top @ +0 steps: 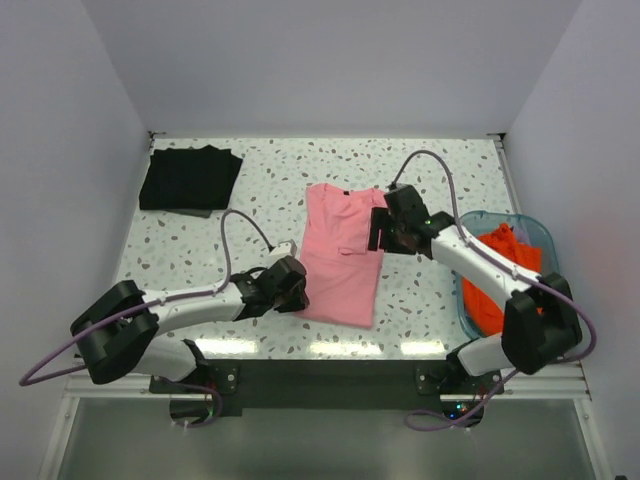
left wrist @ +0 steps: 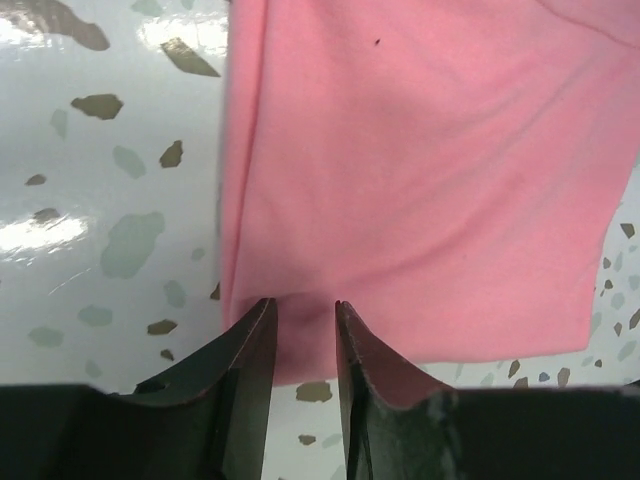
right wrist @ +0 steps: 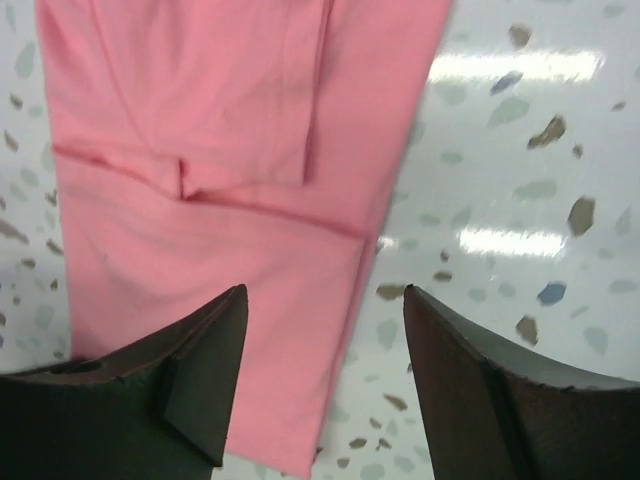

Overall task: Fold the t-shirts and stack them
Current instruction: Fold the tshirt

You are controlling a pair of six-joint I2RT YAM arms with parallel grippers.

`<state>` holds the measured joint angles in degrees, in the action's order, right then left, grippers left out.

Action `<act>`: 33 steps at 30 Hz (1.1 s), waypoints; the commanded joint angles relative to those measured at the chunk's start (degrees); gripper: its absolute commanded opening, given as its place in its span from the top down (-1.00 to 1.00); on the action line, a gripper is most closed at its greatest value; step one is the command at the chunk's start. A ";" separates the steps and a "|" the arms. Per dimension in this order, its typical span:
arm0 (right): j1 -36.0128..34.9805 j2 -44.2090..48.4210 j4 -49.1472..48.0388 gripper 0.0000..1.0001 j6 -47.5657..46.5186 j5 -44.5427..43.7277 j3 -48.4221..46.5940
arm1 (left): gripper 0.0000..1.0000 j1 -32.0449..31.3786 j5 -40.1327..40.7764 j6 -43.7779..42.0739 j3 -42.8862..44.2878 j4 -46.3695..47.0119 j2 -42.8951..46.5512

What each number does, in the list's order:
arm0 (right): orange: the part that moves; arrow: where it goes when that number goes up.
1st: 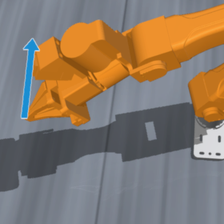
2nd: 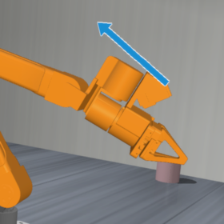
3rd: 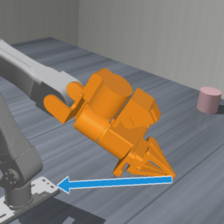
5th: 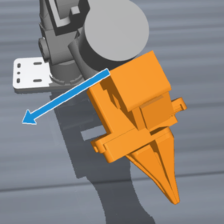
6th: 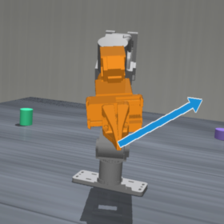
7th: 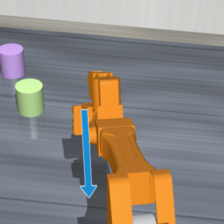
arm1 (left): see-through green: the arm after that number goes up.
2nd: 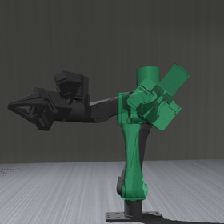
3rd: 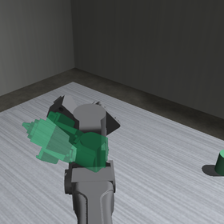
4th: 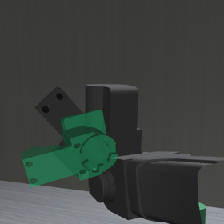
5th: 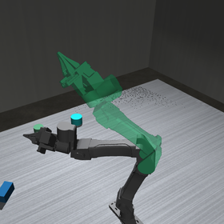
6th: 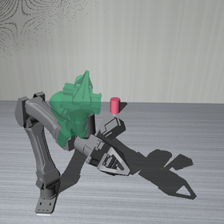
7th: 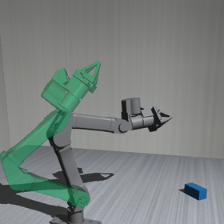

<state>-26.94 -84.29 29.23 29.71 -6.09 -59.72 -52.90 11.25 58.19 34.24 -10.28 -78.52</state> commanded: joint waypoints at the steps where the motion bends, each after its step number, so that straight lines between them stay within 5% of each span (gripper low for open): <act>1: -5.92 7.81 7.06 -0.31 5.34 -2.00 5.74 | 0.29 0.26 2.46 -1.77 1.09 -7.28 4.07; 7: -21.47 13.01 6.54 0.12 19.75 -3.13 16.30 | 0.25 2.19 2.12 -4.40 -0.66 -9.14 7.06; 10: -25.79 13.10 5.40 0.15 24.33 -4.20 20.42 | 0.25 2.98 0.89 -5.63 -1.80 -8.35 7.24; 18: -27.90 13.10 1.88 0.14 29.08 -3.32 25.53 | 0.09 2.98 -5.27 -8.01 -5.85 -1.41 7.16; 33: -28.17 20.57 0.48 0.04 35.85 -4.37 29.40 | 0.26 2.54 -6.06 -5.02 -8.57 -2.11 4.87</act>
<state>-54.76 -65.43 30.94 61.87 -8.36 -30.96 -50.15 6.57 52.14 27.99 -11.05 -71.79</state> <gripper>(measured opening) 0.475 0.382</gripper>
